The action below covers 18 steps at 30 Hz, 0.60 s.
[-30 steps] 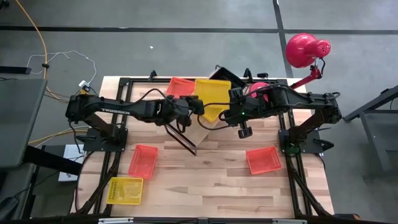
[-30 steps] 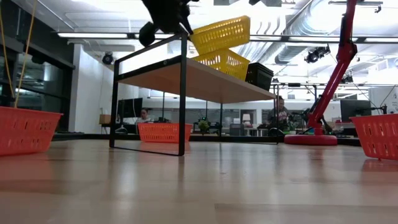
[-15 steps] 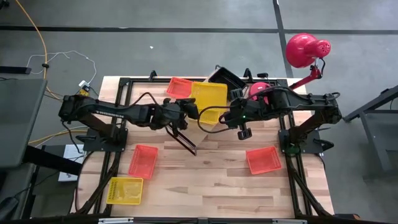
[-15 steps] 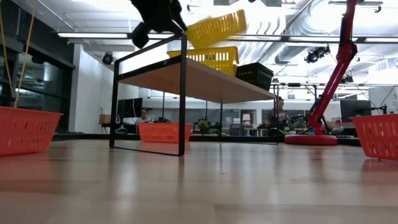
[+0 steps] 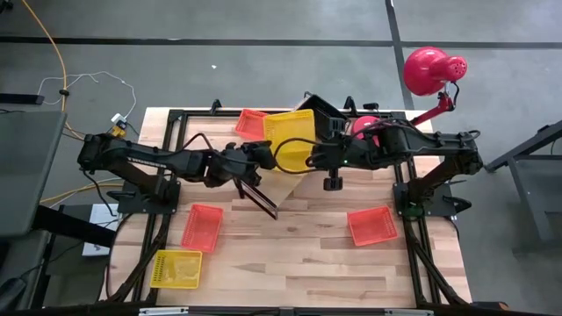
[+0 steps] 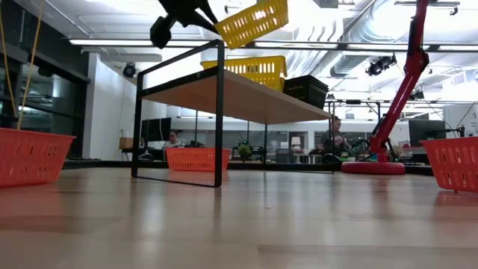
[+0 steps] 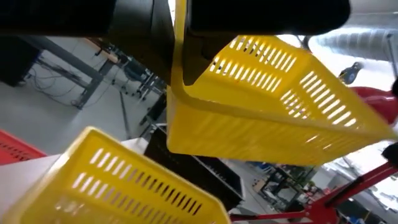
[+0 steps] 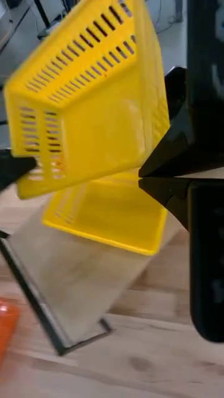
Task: Stack baskets on shelf by color
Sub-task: Stack the top yellow basket on top of the yellow basket on the shelf
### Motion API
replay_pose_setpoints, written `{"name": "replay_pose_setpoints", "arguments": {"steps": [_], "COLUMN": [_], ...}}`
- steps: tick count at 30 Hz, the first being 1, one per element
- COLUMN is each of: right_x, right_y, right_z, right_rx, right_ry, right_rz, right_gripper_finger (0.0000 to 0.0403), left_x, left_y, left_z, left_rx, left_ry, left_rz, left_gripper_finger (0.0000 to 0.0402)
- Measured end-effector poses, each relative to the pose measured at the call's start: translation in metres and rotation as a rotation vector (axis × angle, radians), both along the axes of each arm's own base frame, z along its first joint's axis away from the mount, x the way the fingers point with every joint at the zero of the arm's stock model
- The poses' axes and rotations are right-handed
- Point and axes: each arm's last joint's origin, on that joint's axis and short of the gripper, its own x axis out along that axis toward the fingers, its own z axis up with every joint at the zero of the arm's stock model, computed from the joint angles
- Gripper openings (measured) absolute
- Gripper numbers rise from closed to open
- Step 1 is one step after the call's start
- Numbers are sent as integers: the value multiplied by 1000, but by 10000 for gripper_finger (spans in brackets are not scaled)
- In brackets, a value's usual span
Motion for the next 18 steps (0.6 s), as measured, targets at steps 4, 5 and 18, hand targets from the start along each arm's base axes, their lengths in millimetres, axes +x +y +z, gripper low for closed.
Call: {"name": "replay_pose_setpoints", "arguments": {"steps": [4, 5, 18], "right_x": [4, 4, -13], "right_y": [5, 7, 10], "right_z": [4, 5, 21], "right_rx": [4, 2, -78], "right_ry": [-58, -70, -159], "right_rz": [11, 18, -55], "right_gripper_finger": [0, 0, 0], "left_x": [-3, -4, -11], "left_y": [-1, -1, -7], "left_z": [-6, -8, -21], "left_rx": [-43, -59, -170], "left_ry": [27, 36, 138], "left_rz": [17, 21, -27], "left_gripper_finger": [0, 0, 0]}}
